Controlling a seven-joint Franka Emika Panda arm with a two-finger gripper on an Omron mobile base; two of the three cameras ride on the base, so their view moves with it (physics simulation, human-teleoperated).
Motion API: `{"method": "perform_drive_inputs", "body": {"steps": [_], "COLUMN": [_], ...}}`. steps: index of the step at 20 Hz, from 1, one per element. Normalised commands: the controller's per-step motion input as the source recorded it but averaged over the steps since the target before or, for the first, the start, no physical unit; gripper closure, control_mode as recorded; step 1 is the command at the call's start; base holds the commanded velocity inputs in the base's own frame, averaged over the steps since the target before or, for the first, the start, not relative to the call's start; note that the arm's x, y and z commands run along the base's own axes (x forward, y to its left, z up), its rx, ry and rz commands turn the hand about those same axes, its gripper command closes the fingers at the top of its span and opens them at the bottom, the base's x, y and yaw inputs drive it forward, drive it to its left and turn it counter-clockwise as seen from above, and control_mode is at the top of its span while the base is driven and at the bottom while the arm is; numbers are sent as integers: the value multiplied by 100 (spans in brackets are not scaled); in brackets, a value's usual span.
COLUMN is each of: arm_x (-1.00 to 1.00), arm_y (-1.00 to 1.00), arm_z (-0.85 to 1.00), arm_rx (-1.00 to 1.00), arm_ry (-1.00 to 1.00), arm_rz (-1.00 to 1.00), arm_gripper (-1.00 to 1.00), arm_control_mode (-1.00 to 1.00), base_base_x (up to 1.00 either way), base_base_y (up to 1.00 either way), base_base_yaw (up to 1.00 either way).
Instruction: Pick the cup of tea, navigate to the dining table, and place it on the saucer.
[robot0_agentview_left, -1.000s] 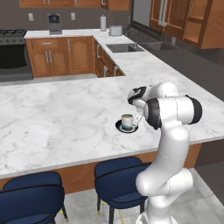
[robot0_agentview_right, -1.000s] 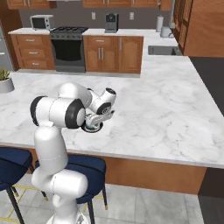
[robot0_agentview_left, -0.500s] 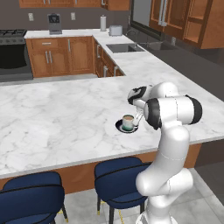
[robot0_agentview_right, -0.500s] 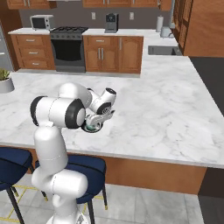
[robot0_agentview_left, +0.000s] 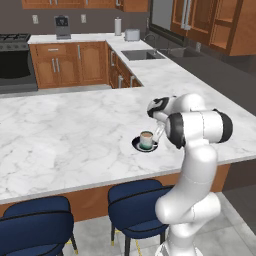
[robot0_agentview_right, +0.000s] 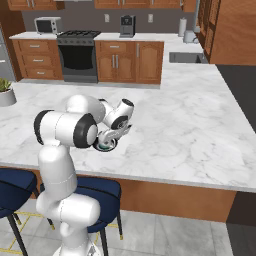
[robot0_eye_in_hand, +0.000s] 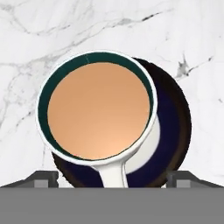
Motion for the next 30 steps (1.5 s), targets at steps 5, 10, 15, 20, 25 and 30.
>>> {"method": "perform_drive_inputs", "body": {"steps": [5,10,15,20,25,30], "arm_x": [-4,-60,-100,-100,-100,-100], "arm_y": [0,-8,0,0,7,6], "arm_z": [76,79,55,27,16,16], "arm_rx": [11,5,0,0,0,0], "arm_ry": [-15,-4,3,17,25,16], "arm_rz": [0,0,-3,-13,-16,-19], "arm_gripper": [-100,-100,-100,-100,-100,-100], "arm_control_mode": [-100,-100,-100,-100,-100,-100], "base_base_x": [0,0,0,0,0,0], "base_base_y": [0,0,0,0,0,0], "base_base_yaw": [0,0,0,0,0,0]}}
